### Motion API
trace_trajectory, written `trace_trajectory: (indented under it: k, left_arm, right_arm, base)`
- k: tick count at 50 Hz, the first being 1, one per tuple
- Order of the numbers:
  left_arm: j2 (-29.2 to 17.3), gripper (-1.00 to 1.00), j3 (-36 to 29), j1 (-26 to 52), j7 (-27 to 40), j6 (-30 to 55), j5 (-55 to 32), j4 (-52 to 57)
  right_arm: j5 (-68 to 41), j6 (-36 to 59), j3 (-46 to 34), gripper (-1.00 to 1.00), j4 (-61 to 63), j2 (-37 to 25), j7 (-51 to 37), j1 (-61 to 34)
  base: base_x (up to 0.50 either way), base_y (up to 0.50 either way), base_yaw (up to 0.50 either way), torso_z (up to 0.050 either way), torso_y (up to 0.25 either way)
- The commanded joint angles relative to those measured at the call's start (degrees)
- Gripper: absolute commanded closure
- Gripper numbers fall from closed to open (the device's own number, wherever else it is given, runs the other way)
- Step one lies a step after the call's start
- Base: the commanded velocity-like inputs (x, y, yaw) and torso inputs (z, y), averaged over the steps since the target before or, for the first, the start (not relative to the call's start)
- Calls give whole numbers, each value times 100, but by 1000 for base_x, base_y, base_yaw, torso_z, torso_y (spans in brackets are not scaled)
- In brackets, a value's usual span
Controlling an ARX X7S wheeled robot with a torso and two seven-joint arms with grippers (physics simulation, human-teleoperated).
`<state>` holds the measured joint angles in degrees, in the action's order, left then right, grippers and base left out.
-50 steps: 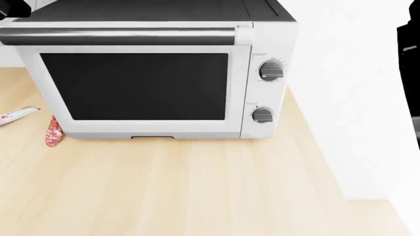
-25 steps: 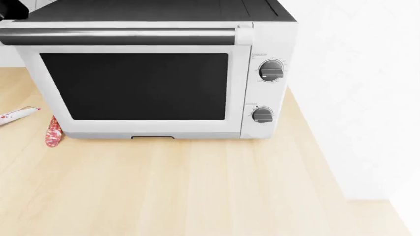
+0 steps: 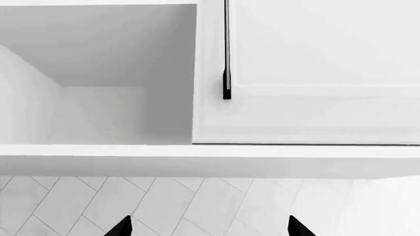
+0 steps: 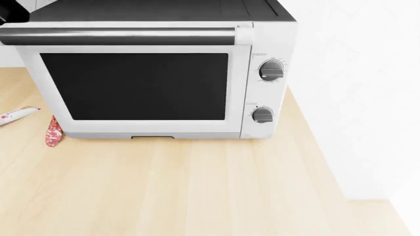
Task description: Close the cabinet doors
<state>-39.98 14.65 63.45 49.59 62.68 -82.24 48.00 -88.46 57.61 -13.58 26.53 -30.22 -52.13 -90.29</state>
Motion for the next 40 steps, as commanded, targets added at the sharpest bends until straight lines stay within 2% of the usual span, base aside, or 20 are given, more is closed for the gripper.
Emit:
trace_trajectory:
  k: [1,8,14,18,25,40]
  left_arm:
    - [-34,-100,0,-27,26,-31,-10,0]
    - [-52,-100,8,-36,57,-58,-61,21]
    - [-51,-100,53,-158,-21,-103,34,25]
    - [-48,-100,71,-227,-53,-128,70,29]
    - [-46,-100,76,-270,-61,-160,98,31]
    - [-60,-100,57,-326,-89,-209,129,59]
  right_arm:
    - [-1339,-358,1071,-100,1852,-519,-788,1775]
    - [-735,-386,1510,-100,2691,-594,-559,3139]
    - [270,-686,2187,-100,3055,-273,324,4748]
    - [1156,-753,2260,-100,3139,-44,975,5570]
    - [1460,-799,2305,-100,3239,-119,1013,5801]
    - [1476,-929,2296,-100,3167,-204,964,5939]
  base:
    - [0,0,0,0,0]
    - [0,0,0,0,0]
    - [0,0,0,0,0]
    - [0,0,0,0,0]
    - [0,28,0,0,0]
    - [0,500,0,0,0]
